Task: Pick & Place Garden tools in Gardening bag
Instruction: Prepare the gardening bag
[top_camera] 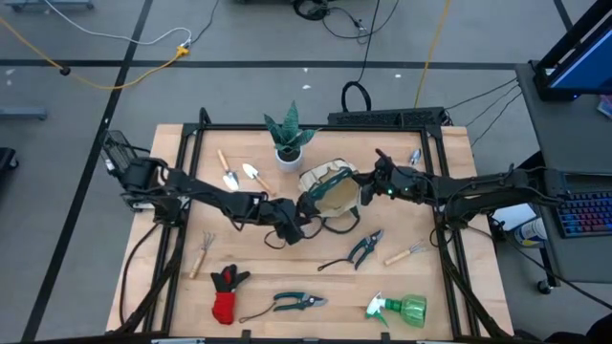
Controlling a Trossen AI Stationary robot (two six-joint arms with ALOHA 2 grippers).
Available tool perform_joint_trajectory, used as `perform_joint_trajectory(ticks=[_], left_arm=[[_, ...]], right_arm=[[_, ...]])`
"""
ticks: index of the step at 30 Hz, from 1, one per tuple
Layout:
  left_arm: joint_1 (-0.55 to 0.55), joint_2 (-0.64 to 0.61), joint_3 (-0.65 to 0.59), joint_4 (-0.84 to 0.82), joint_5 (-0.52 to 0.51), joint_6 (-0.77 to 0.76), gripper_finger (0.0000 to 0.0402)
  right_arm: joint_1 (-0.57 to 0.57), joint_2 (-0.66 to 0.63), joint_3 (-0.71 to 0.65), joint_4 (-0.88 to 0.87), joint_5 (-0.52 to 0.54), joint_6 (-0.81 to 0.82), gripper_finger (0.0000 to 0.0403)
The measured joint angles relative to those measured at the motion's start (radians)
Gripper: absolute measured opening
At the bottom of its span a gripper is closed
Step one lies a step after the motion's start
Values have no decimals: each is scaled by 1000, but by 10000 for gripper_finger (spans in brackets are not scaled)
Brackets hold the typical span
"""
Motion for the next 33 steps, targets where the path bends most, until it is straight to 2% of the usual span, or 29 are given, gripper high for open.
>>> perform_joint_trajectory(ticks=[8, 17, 20, 28, 33], left_arm=[[16, 16, -1, -15, -49, 77, 243], [23, 16, -1, -73, -99, 66, 238], [30, 16, -1, -86, -99, 42, 211], [58, 16, -1, -90, -99, 8, 94], [84, 16, -1, -88, -120, 6, 52]], right_arm=[[0, 0, 0, -13, -1, 4, 0], [0, 0, 0, -16, -1, 4, 0], [0, 0, 0, -16, -1, 4, 0], [0, 0, 0, -23, -36, 6, 0], [0, 0, 0, -29, -78, 23, 0]])
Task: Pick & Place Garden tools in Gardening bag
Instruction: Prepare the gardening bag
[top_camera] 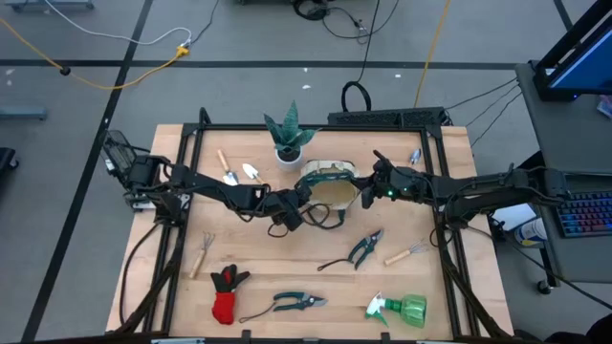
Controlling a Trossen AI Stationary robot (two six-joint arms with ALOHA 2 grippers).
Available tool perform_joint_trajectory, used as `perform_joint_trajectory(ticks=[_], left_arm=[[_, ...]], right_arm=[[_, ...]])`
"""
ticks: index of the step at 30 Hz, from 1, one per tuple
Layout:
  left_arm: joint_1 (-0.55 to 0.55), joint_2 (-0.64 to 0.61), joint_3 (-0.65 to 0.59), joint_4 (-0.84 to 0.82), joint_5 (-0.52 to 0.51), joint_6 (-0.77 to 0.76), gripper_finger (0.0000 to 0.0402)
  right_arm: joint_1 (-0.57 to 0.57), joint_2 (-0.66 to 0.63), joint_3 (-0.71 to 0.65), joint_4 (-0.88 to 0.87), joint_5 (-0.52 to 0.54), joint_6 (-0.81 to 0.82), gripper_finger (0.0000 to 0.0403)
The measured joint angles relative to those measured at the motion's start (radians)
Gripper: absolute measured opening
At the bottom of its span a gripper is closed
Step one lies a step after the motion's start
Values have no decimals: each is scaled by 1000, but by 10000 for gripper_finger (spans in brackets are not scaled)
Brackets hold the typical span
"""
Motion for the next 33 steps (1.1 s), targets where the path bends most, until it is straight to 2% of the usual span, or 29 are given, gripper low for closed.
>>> perform_joint_trajectory(ticks=[7, 12, 24, 29, 33], left_arm=[[18, 0, 0, 16, -6, 0, 7], [8, -8, 0, 12, -25, -6, 12], [-78, -130, 0, -67, -47, -66, 5], [-93, -210, 0, -122, 37, -131, 15], [-102, -266, 0, -169, 102, -169, 5]], right_arm=[[0, 0, 0, -9, 0, 0, 0], [0, 0, 0, -6, -7, 28, 0], [0, -12, 0, 52, -155, 135, 0], [0, -13, 0, 137, -281, 211, 0], [1, -13, 0, 151, -321, 268, 0]])
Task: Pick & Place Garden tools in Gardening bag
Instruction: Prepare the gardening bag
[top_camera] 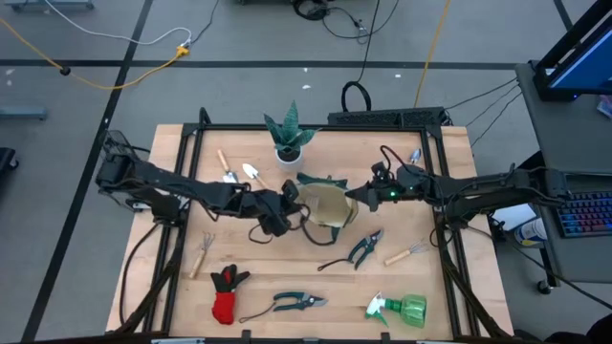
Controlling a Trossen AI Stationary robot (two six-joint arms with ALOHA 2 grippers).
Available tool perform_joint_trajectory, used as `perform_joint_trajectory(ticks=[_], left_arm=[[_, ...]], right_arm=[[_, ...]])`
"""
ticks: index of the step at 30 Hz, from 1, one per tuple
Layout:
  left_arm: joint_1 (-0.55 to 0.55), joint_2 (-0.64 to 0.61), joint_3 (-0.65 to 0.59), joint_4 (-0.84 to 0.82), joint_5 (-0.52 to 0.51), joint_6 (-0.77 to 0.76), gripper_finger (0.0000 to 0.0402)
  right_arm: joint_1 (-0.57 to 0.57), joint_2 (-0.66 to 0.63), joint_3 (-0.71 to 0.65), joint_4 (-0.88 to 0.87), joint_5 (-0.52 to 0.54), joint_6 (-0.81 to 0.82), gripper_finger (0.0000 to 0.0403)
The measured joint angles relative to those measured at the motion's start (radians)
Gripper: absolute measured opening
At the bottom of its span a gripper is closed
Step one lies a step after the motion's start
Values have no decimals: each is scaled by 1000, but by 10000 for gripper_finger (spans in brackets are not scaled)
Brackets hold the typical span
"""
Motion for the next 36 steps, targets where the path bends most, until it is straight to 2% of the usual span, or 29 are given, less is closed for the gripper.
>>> perform_joint_trajectory(ticks=[5, 8, 15, 19, 27, 33, 36], left_arm=[[-7, -54, 0, -59, 62, -62, 17], [-6, -65, 0, -92, 111, -96, 9], [-6, -66, 0, -119, 184, -155, 19], [-6, -66, 0, -124, 200, -165, 7], [1, -66, 0, -151, 287, -266, 22], [0, -66, 0, -153, 295, -283, 6], [0, -66, 0, -154, 295, -286, 20]], right_arm=[[10, 4, 0, -7, -23, 59, 0], [26, 4, 0, -8, -22, 78, 0], [89, 28, 0, -18, 38, 78, 0], [115, 59, 0, -31, 61, 79, 0], [118, 81, 0, -102, 65, 64, 0], [118, 82, 0, -115, 91, 7, 1], [117, 82, 0, -119, 90, -12, 6]])
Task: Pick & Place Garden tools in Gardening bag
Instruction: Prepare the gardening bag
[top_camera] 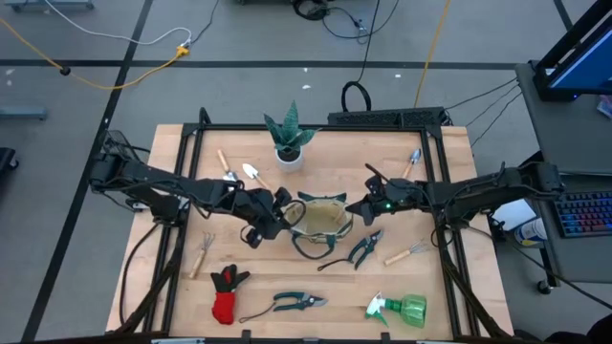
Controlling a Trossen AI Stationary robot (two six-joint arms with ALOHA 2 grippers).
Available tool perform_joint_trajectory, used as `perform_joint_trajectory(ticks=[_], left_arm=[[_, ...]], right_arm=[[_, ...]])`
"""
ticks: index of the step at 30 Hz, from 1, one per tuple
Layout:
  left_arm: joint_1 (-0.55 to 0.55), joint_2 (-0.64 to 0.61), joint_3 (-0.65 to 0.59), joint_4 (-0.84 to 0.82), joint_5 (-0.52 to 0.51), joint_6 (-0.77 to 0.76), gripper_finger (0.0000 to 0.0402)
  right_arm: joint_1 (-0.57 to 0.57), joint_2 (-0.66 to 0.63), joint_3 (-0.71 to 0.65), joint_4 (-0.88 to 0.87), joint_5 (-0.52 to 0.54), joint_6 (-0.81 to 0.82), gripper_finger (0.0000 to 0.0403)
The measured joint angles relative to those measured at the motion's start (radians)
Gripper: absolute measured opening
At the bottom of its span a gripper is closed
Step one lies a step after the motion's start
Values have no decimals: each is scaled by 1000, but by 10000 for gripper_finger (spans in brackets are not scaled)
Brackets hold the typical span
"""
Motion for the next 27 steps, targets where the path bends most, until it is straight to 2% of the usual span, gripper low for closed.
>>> perform_joint_trajectory(ticks=[7, 15, 21, 27], left_arm=[[0, 0, 0, 0, 0, -8, 54], [0, 0, 0, 0, -13, -74, 58], [0, 0, 0, 0, -59, -78, 58], [0, 0, 0, 0, -62, -78, 63]], right_arm=[[0, 0, 0, -1, -3, -27, 27], [0, 0, 0, -2, -3, -97, 62], [-1, 0, 0, -2, -4, -102, 97], [-1, 0, 0, -2, -4, -116, 129]])
